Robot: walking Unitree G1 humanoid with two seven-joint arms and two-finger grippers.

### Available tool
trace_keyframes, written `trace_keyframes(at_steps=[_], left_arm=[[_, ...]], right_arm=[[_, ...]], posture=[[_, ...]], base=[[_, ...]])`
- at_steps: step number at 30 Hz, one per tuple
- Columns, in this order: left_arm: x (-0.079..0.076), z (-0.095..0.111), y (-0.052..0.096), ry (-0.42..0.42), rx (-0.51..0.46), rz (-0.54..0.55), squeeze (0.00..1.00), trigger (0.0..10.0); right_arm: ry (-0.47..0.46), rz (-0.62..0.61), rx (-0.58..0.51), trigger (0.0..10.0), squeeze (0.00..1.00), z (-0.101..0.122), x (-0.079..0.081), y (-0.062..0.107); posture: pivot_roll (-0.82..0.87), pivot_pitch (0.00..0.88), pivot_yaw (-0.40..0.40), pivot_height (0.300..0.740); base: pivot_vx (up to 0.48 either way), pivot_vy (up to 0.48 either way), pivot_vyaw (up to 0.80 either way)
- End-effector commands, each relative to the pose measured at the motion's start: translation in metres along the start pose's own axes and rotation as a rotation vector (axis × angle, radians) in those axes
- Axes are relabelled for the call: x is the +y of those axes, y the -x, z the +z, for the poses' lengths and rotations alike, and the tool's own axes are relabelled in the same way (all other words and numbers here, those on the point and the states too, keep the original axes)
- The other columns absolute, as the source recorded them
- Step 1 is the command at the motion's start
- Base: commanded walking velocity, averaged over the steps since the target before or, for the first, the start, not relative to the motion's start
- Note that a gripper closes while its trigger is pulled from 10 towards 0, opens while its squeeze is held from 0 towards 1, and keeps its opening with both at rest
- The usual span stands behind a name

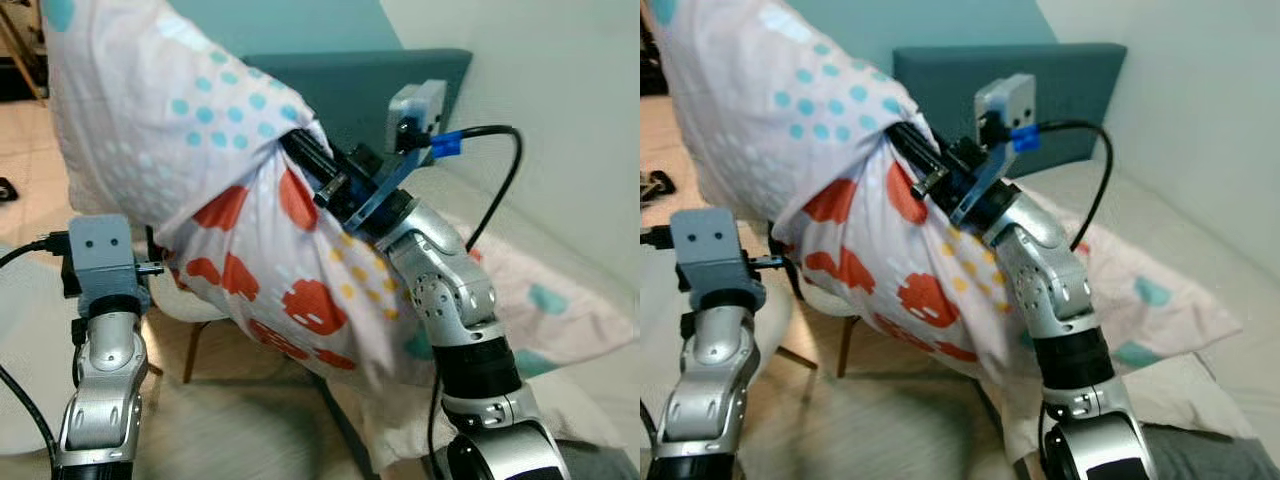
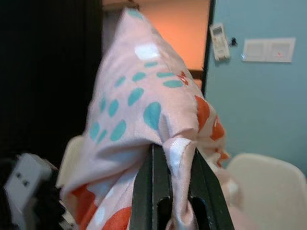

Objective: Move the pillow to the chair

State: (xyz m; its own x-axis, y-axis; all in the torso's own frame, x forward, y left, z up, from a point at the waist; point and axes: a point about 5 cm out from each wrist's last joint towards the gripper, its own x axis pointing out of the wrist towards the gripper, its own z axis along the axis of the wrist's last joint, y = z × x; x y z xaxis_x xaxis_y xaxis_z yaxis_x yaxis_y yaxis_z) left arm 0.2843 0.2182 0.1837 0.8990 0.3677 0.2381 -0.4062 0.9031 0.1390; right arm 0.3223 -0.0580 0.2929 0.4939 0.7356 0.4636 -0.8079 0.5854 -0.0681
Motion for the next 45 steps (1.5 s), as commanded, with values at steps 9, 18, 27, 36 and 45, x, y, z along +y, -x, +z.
trace_keyframes(at_steps=[9, 18, 27, 36, 45], left_arm=[[-0.008, 0.003, 0.002, 0.012, -0.004, -0.041, 0.0, 10.0], [-0.011, 0.003, 0.002, 0.018, -0.005, -0.049, 0.0, 10.0], [-0.013, 0.003, 0.002, 0.021, -0.004, -0.064, 0.0, 10.0], [-0.02, 0.0, 0.002, 0.07, 0.021, -0.088, 0.0, 10.0], [-0.023, -0.002, 0.003, 0.102, 0.032, -0.107, 0.0, 10.0]], right_arm=[[0.014, 0.019, -0.005, 10.0, 0.0, 0.001, 0.003, 0.0], [0.02, 0.015, 0.007, 10.0, 0.0, -0.002, 0.004, 0.001], [0.064, -0.047, 0.04, 10.0, 0.0, -0.006, -0.005, 0.004], [0.134, -0.107, 0.085, 10.0, 0.0, -0.008, -0.017, 0.006], [0.183, -0.085, 0.117, 10.0, 0.0, -0.012, -0.016, 0.007]], posture=[[0.01, 0.0, -0.111, 0.74], [0.01, 0.0, -0.108, 0.74], [0.01, 0.0, -0.108, 0.74], [0.0, 0.0, -0.108, 0.74], [0.0, 0.0, -0.109, 0.74]], base=[[0.48, 0.0, 0.43], [0.48, 0.0, 0.44], [0.48, 0.0, 0.0], [0.279, 0.0, 0.0], [0.0, 0.0, 0.0]])
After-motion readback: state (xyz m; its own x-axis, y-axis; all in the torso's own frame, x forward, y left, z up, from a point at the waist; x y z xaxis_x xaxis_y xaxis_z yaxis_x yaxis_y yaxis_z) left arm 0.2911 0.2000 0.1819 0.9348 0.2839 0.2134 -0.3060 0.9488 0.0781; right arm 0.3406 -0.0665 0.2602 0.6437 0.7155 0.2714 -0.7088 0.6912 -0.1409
